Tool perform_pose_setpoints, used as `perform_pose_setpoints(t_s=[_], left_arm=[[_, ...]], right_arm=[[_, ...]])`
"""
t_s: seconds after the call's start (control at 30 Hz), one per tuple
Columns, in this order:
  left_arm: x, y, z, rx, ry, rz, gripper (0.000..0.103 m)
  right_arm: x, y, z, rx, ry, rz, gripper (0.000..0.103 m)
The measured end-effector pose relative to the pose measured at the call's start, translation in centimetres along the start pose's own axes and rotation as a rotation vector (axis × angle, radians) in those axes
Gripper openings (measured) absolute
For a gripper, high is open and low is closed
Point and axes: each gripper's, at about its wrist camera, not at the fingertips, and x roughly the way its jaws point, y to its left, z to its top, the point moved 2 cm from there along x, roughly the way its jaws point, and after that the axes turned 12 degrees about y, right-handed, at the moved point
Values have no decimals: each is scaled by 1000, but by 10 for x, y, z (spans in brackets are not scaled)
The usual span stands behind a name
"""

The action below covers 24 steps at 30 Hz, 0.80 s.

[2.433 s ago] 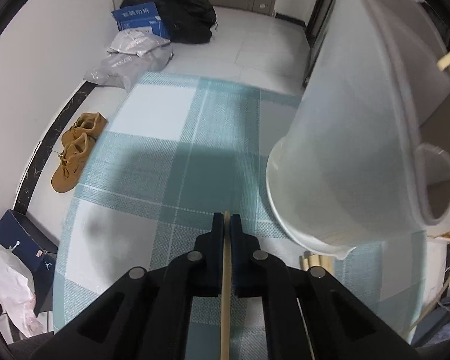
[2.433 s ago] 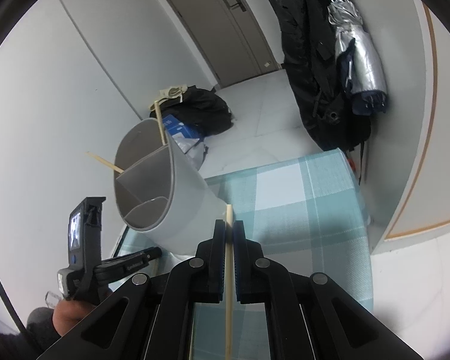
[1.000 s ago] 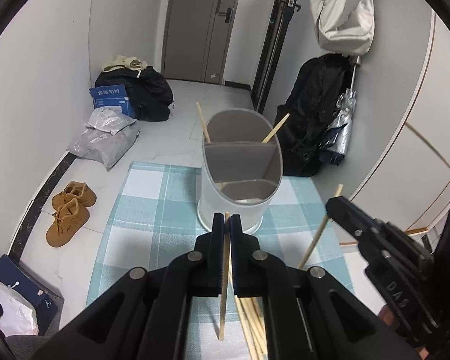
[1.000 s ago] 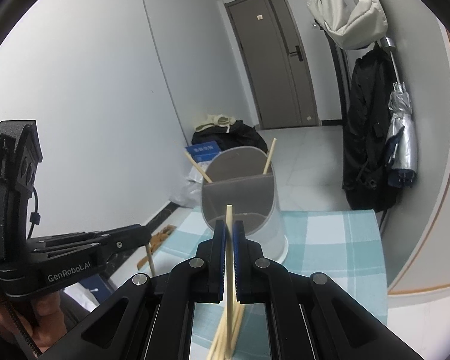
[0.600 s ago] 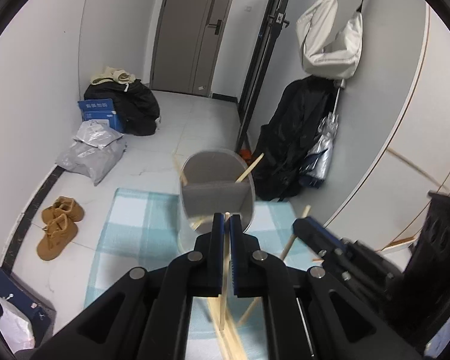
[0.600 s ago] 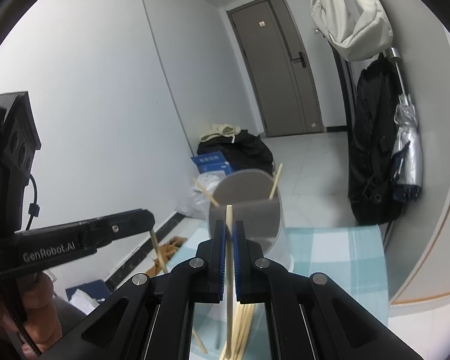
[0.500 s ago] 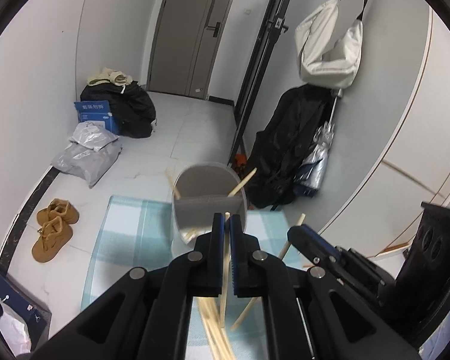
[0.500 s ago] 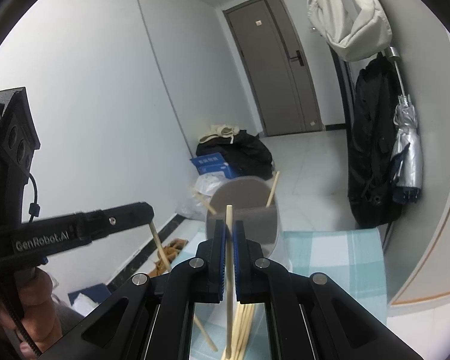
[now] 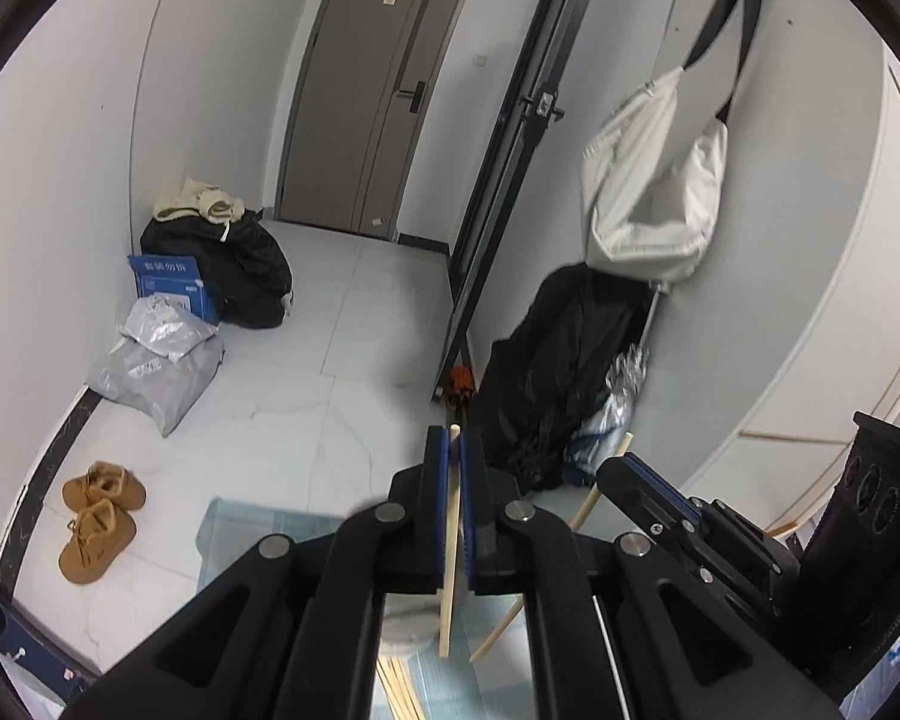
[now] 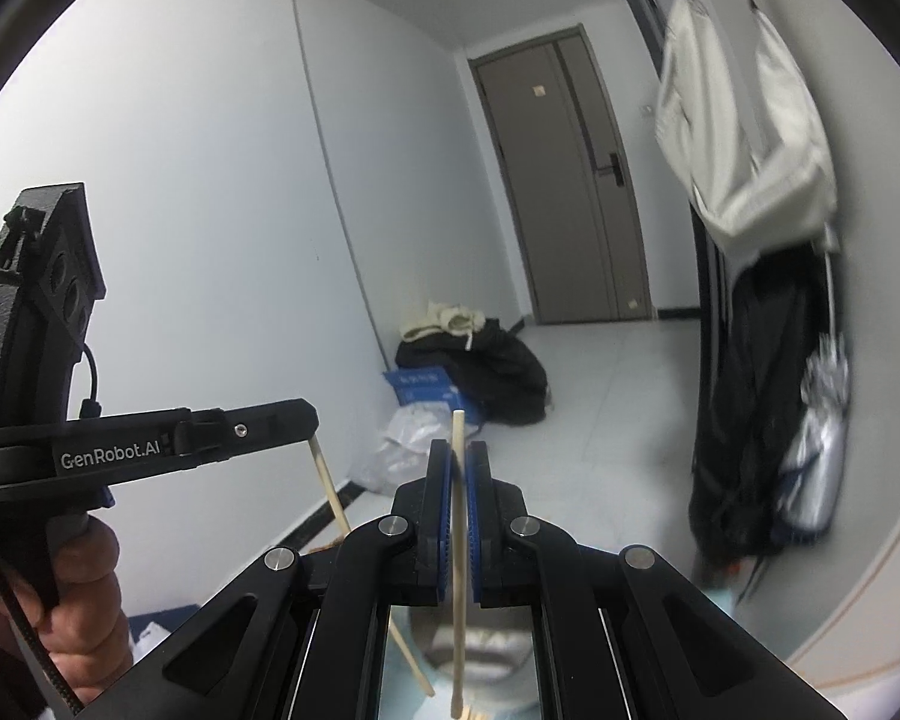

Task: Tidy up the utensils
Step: 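Carry both held chopsticks up over the white utensil holder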

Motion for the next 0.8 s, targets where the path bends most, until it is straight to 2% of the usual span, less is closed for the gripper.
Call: perform_pose_setpoints(t_s=[0.17, 0.37, 0.53, 0.8], left_arm=[[7, 7, 23, 8, -17, 6, 1], [26, 23, 41, -10, -21, 16, 1], [44, 31, 49, 3, -10, 19, 1], [73, 43, 39, 30, 42, 15, 1]], right_arm=[[19, -2, 29, -12, -27, 1, 4], [49, -10, 47, -9, -55, -26, 4], [76, -14, 46, -19, -53, -37, 4], [106, -28, 26, -9, -39, -8, 4]])
